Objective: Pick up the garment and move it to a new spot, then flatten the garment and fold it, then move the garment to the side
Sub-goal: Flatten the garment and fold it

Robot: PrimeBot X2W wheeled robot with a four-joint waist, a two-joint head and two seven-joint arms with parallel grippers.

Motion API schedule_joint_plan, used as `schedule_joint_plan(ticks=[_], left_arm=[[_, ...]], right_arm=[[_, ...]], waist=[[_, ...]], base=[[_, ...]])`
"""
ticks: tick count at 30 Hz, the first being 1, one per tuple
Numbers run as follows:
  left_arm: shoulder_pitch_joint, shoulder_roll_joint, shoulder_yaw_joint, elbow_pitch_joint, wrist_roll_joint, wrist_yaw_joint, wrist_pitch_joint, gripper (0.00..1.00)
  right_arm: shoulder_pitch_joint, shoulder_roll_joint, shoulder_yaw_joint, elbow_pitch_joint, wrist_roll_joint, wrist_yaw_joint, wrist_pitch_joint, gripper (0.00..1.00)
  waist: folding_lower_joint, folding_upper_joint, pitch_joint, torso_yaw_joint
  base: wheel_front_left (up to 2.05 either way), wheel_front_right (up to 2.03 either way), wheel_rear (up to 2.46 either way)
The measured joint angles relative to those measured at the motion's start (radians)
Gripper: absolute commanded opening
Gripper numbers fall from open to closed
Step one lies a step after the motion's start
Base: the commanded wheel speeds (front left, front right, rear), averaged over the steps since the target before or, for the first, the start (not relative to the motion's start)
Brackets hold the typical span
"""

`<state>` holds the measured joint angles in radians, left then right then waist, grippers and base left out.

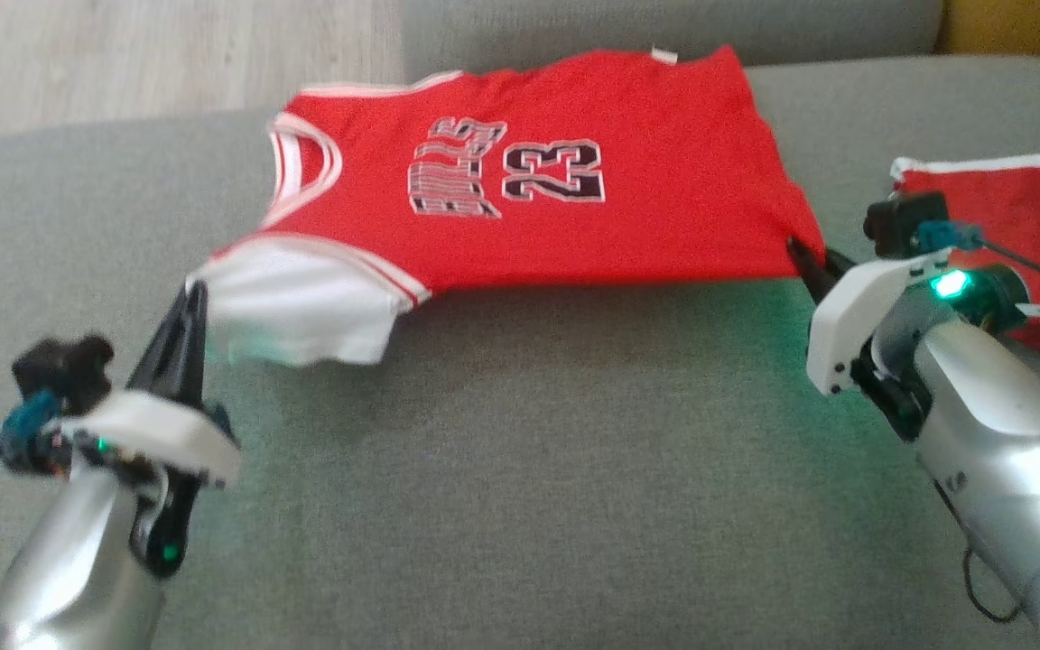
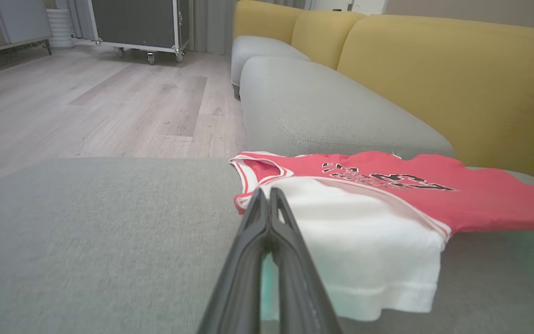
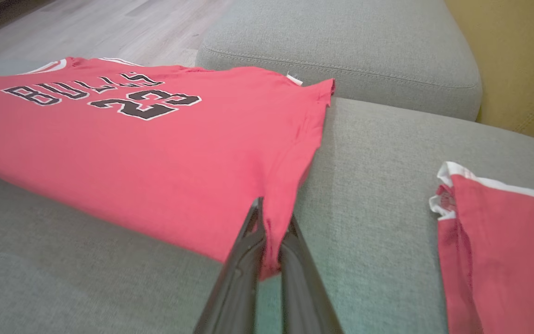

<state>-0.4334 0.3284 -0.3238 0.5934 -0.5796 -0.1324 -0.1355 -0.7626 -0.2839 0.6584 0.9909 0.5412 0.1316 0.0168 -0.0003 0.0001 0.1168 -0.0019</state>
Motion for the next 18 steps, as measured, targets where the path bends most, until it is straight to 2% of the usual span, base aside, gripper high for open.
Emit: schedule_joint_plan(ticks=[5,9,18], left_arm=[[0.144,0.036,0.000,-0.128,-0.025,0.015,0.053,0.00],[0.251,0.058,0.002,-0.242,-0.043,0.055,0.093,0.00],[0.378,0.081,0.002,-0.433,-0.063,0.116,0.162,0.00]], right_arm=[[0.074,-0.058,0.081,-0.099,0.093,0.000,0.068,0.00],[0.147,-0.103,0.121,-0.177,0.149,0.000,0.114,0.00],[0.224,-0.162,0.109,-0.297,0.198,0.000,0.136,0.00]], waist=[[0.0001,0.0000,-0.065,-0.007],[0.0000,0.0000,-0.110,-0.017],[0.0002,0.0000,-0.129,-0.031]], base=[[0.00,0.00,0.00],[0.00,0.00,0.00],[0.00,0.00,0.00]])
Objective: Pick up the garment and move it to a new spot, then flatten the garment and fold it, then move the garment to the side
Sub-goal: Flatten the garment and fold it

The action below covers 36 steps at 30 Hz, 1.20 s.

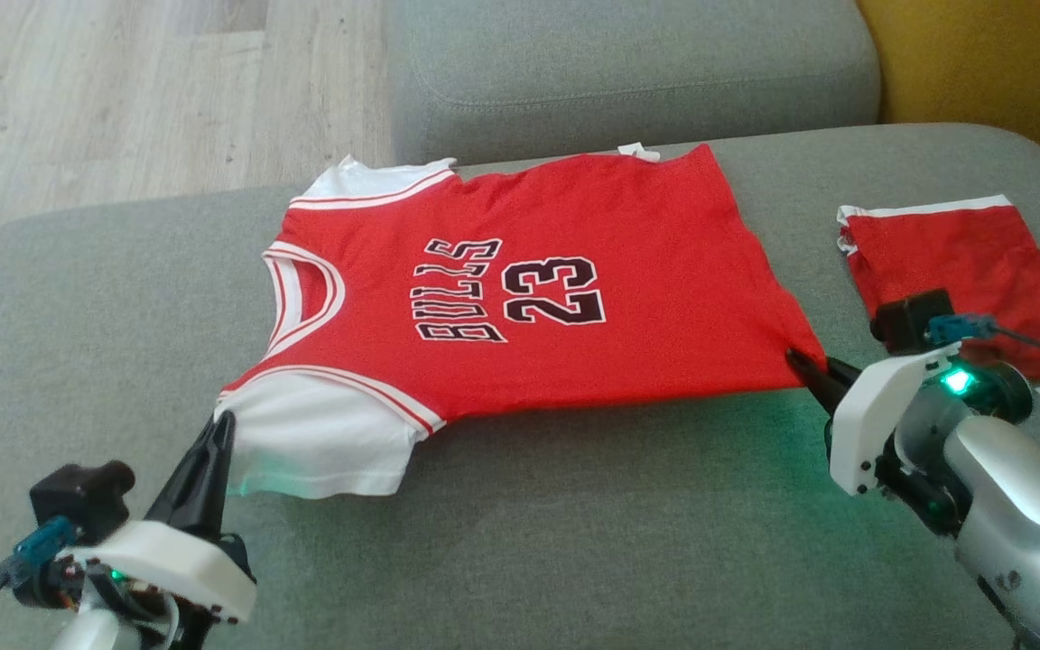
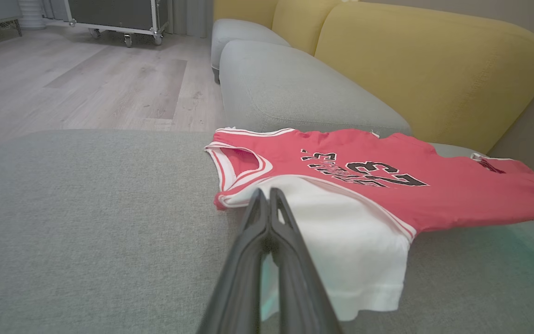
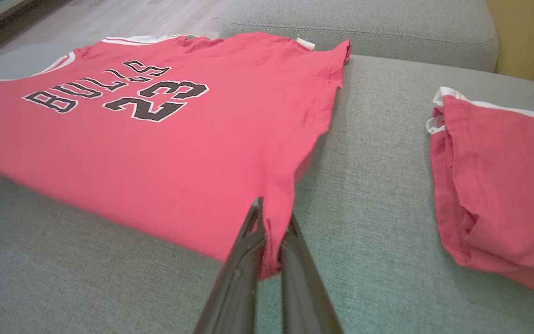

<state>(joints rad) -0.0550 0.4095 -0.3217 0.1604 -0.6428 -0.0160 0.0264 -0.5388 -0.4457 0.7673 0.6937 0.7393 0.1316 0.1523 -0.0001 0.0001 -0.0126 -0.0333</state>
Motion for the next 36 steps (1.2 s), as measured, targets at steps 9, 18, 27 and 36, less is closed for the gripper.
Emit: schedule_joint_plan(ticks=[9,18,27,36], left_arm=[[-0.014,0.007,0.005,-0.046,-0.009,0.031,0.026,0.00],[-0.192,0.009,0.000,0.058,-0.005,0.033,0.085,0.00],[-0.418,0.015,-0.050,0.224,0.039,-0.012,0.179,0.00],[-0.633,0.027,-0.090,0.405,0.084,-0.049,0.233,0.00]], right_arm=[[0.001,0.003,-0.089,-0.043,-0.029,0.000,-0.003,0.00],[-0.046,0.056,-0.176,-0.047,-0.084,0.000,0.009,0.00],[-0.167,0.111,-0.247,0.043,-0.124,0.000,0.074,0.00],[-0.293,0.162,-0.230,0.147,-0.158,0.000,0.096,0.00]], waist=[[0.0001,0.0000,0.057,-0.001],[0.0002,0.0000,0.147,-0.007],[0.0003,0.0000,0.234,-0.019],[0.0002,-0.0001,0.307,-0.032]], base=[[0.00,0.00,0.00],[0.00,0.00,0.00],[0.00,0.00,0.00],[0.00,0.00,0.00]])
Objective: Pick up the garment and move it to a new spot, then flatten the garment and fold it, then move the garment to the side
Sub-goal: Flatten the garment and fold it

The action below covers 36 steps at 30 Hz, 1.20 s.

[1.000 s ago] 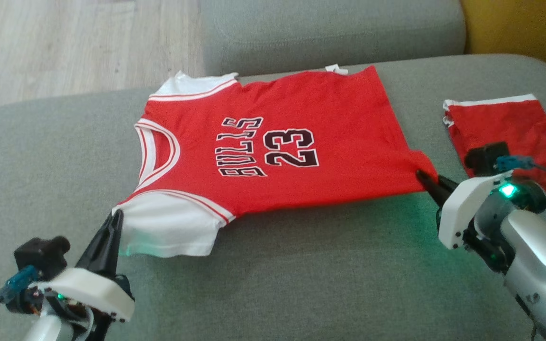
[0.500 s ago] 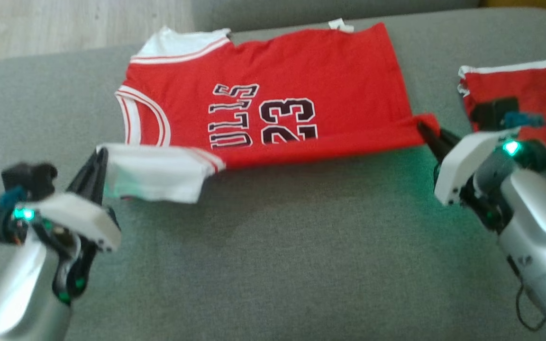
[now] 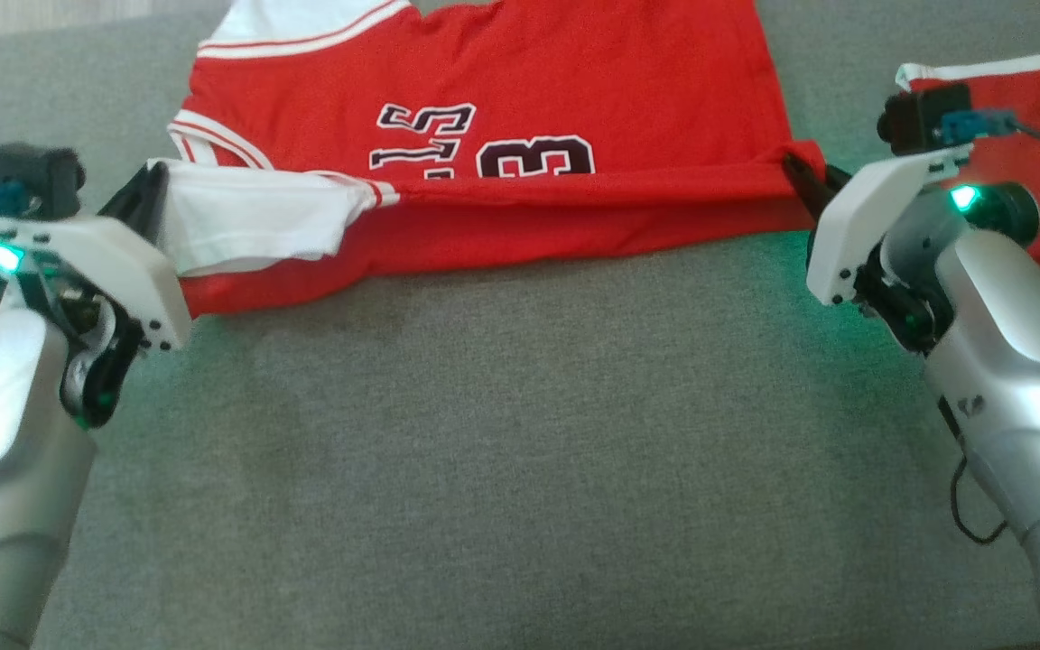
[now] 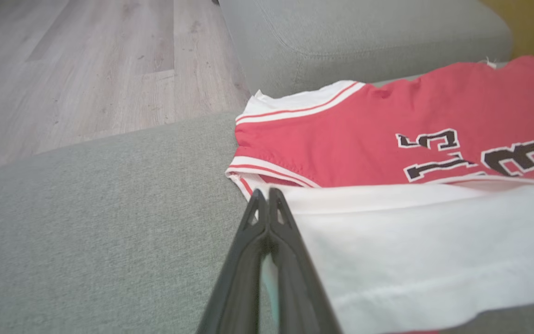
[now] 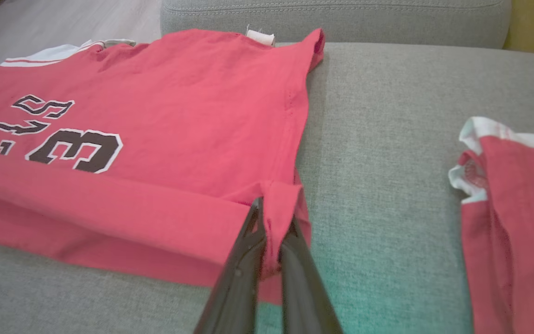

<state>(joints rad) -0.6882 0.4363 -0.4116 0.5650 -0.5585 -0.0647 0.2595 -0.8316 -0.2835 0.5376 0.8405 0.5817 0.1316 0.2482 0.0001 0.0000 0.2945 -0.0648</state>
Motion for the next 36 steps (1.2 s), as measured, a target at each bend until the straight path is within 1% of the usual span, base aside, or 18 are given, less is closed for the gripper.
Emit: schedule_joint_plan(ticks=[5,10,11,12,13,15,16,18,21,23,25,26,27,29,31,32,33,36], left_arm=[[-0.063,-0.001,-0.044,0.078,0.028,-0.024,0.021,0.00],[-0.105,-0.003,-0.078,0.143,0.056,-0.029,0.034,0.00],[-0.113,-0.007,-0.086,0.156,0.062,-0.032,0.039,0.06],[-0.121,-0.011,-0.091,0.169,0.067,-0.032,0.038,0.62],[-0.128,-0.015,-0.094,0.178,0.072,-0.031,0.025,1.00],[-0.147,-0.029,-0.090,0.191,0.077,-0.009,-0.042,1.00],[-0.173,-0.047,-0.072,0.199,0.086,0.020,-0.137,1.00],[-0.202,-0.069,-0.051,0.204,0.086,0.042,-0.244,1.00],[-0.230,-0.098,-0.020,0.210,0.084,0.059,-0.398,1.00],[-0.228,-0.120,0.002,0.210,0.075,0.056,-0.474,1.00],[-0.221,-0.138,0.029,0.201,0.060,0.056,-0.502,1.00],[-0.212,-0.142,0.044,0.185,0.056,0.056,-0.509,1.00],[-0.198,-0.145,0.064,0.160,0.054,0.058,-0.512,1.00],[-0.151,-0.145,0.102,0.069,0.071,0.062,-0.512,1.00],[-0.087,-0.148,0.136,-0.021,0.105,0.067,-0.515,1.00],[-0.048,-0.155,0.155,-0.061,0.123,0.078,-0.516,1.00],[-0.007,-0.166,0.171,-0.095,0.141,0.094,-0.516,1.00],[0.125,-0.202,0.209,-0.171,0.179,0.107,-0.516,1.00]], right_arm=[[-0.049,0.018,0.029,0.055,-0.013,0.000,-0.003,0.00],[-0.077,0.024,0.053,0.093,-0.013,0.000,-0.019,0.00],[-0.085,0.025,0.059,0.104,-0.015,0.000,-0.025,0.26],[-0.092,0.025,0.065,0.112,-0.023,0.000,-0.044,1.00],[-0.101,0.027,0.064,0.124,-0.027,0.000,-0.062,1.00],[-0.119,0.034,0.058,0.147,-0.027,0.000,-0.095,1.00],[-0.136,0.043,0.041,0.166,-0.027,0.000,-0.147,1.00],[-0.150,0.050,0.024,0.183,-0.027,0.000,-0.206,1.00],[-0.159,0.055,-0.007,0.204,-0.022,0.000,-0.308,1.00],[-0.159,0.055,-0.025,0.211,-0.018,0.000,-0.388,1.00],[-0.159,0.054,-0.031,0.211,-0.033,0.000,-0.458,1.00],[-0.157,0.054,-0.040,0.207,-0.040,0.000,-0.477,1.00],[-0.154,0.054,-0.051,0.197,-0.048,0.000,-0.488,1.00],[-0.133,0.052,-0.089,0.153,-0.074,0.000,-0.498,1.00],[-0.089,0.047,-0.156,0.052,-0.118,0.000,-0.498,1.00],[-0.059,0.047,-0.197,-0.003,-0.148,0.000,-0.499,1.00],[-0.025,0.048,-0.238,-0.053,-0.180,0.000,-0.499,1.00],[0.112,0.064,-0.353,-0.183,-0.283,0.000,-0.500,1.00]], waist=[[0.0000,0.0000,0.028,0.001],[0.0000,0.0000,0.041,0.006],[0.0000,0.0000,0.043,0.007],[-0.0001,0.0000,0.045,0.008],[-0.0002,0.0000,0.047,0.009],[0.0000,0.0000,0.050,0.010],[-0.0001,0.0000,0.050,0.011],[-0.0001,0.0000,0.044,0.011],[0.0000,0.0000,0.031,0.010],[-0.0001,0.0000,0.016,0.009],[-0.0001,0.0000,-0.002,0.008],[-0.0001,0.0000,-0.012,0.007],[-0.0001,0.0000,-0.022,0.006],[-0.0002,0.0000,-0.043,0.003],[-0.0002,0.0000,-0.062,0.001],[-0.0002,0.0000,-0.072,-0.001],[-0.0003,0.0000,-0.082,-0.002],[-0.0003,0.0000,-0.113,-0.005]], base=[[0.00,0.00,0.00],[0.00,0.00,0.00],[0.00,0.00,0.00],[0.00,0.00,0.00],[0.00,0.00,0.00],[0.00,0.00,0.00],[0.00,0.00,0.00],[0.00,0.00,0.00],[0.00,0.00,0.00],[0.00,0.00,0.00],[0.00,0.00,0.00],[0.00,0.00,0.00],[0.00,0.00,0.00],[0.00,0.00,0.00],[0.00,0.00,0.00],[0.00,0.00,0.00],[0.00,0.00,0.00],[0.00,0.00,0.00]])
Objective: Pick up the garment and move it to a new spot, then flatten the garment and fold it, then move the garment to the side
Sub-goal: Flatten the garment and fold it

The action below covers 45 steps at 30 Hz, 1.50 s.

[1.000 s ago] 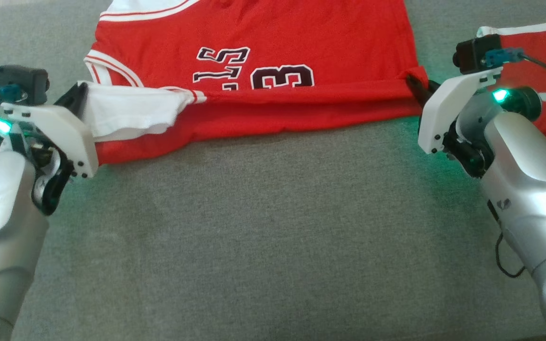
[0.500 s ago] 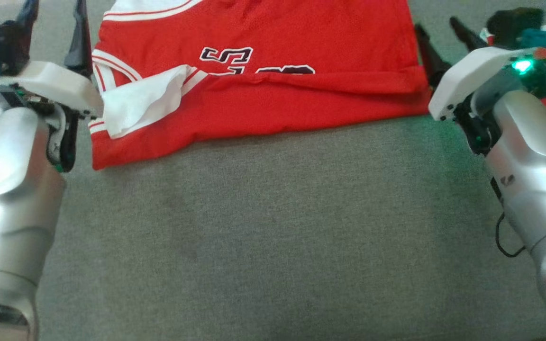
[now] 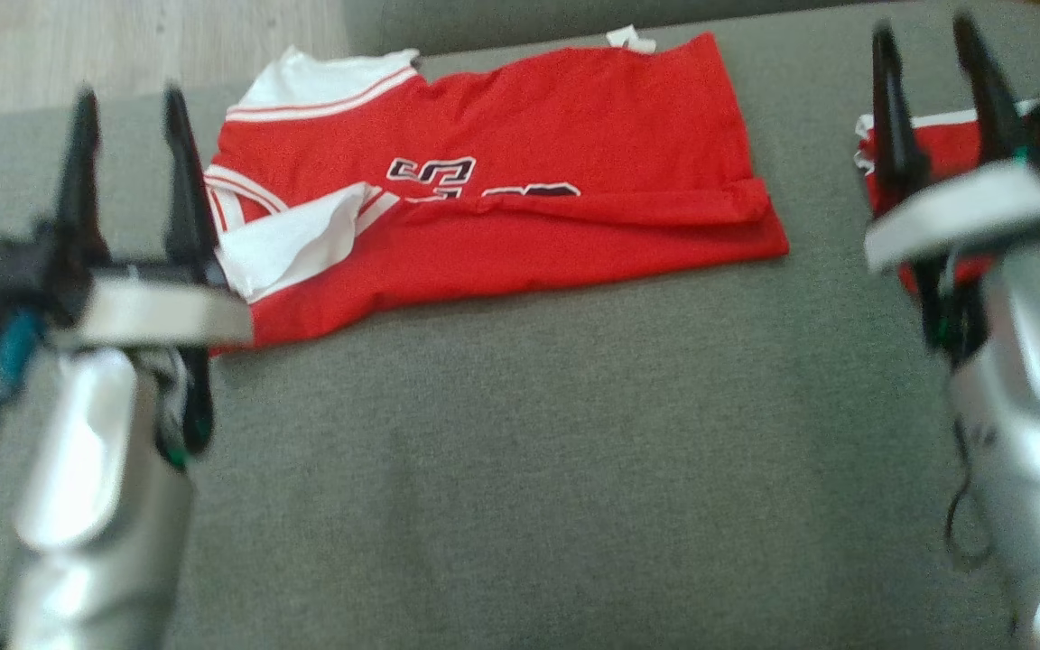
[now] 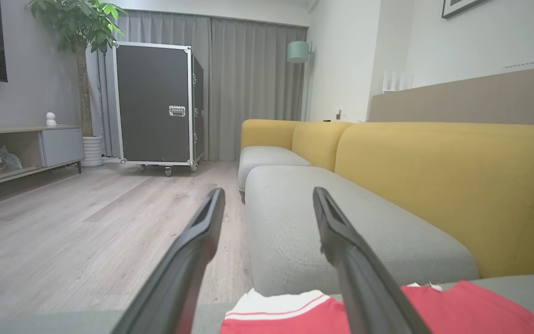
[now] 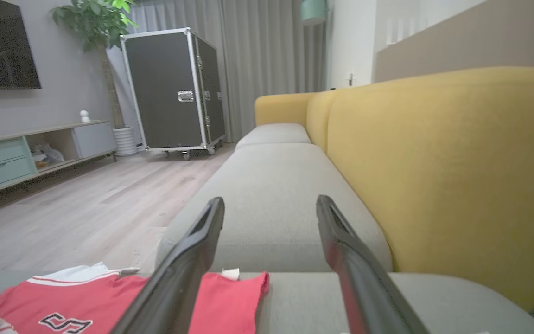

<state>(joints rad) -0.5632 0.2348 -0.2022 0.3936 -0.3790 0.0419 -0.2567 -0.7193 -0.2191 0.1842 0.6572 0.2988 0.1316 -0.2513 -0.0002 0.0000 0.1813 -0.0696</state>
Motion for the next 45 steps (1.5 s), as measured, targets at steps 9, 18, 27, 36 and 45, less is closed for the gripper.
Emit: schedule_joint_plan(ticks=[9,18,27,36,45], left_arm=[[0.239,-0.093,0.066,-0.080,0.096,0.010,0.000,1.00],[0.253,-0.109,0.075,0.087,0.137,-0.034,0.010,1.00],[0.085,-0.048,0.087,0.356,0.153,0.011,0.144,1.00],[0.000,-0.022,0.095,0.517,0.139,-0.008,0.245,1.00],[-0.055,-0.023,0.080,0.573,0.141,-0.031,0.230,0.00]], right_arm=[[0.332,0.145,-0.159,-0.180,-0.184,0.000,0.000,1.00],[0.382,0.160,-0.154,-0.253,-0.161,0.000,0.000,1.00],[0.367,0.160,-0.124,-0.276,-0.140,0.000,0.000,1.00],[0.346,0.160,-0.122,-0.305,-0.131,0.000,0.000,1.00],[0.338,0.160,-0.154,-0.336,-0.124,0.000,0.000,1.00]], waist=[[-0.0001,0.0000,-0.060,0.003],[0.0001,0.0000,-0.035,-0.006],[0.0003,0.0000,0.030,-0.050],[0.0001,0.0000,0.076,-0.089],[0.0002,0.0000,0.083,-0.089]], base=[[0.00,0.00,0.00],[0.00,0.00,0.00],[0.00,0.00,0.00],[0.00,0.00,0.00],[0.00,0.00,0.00]])
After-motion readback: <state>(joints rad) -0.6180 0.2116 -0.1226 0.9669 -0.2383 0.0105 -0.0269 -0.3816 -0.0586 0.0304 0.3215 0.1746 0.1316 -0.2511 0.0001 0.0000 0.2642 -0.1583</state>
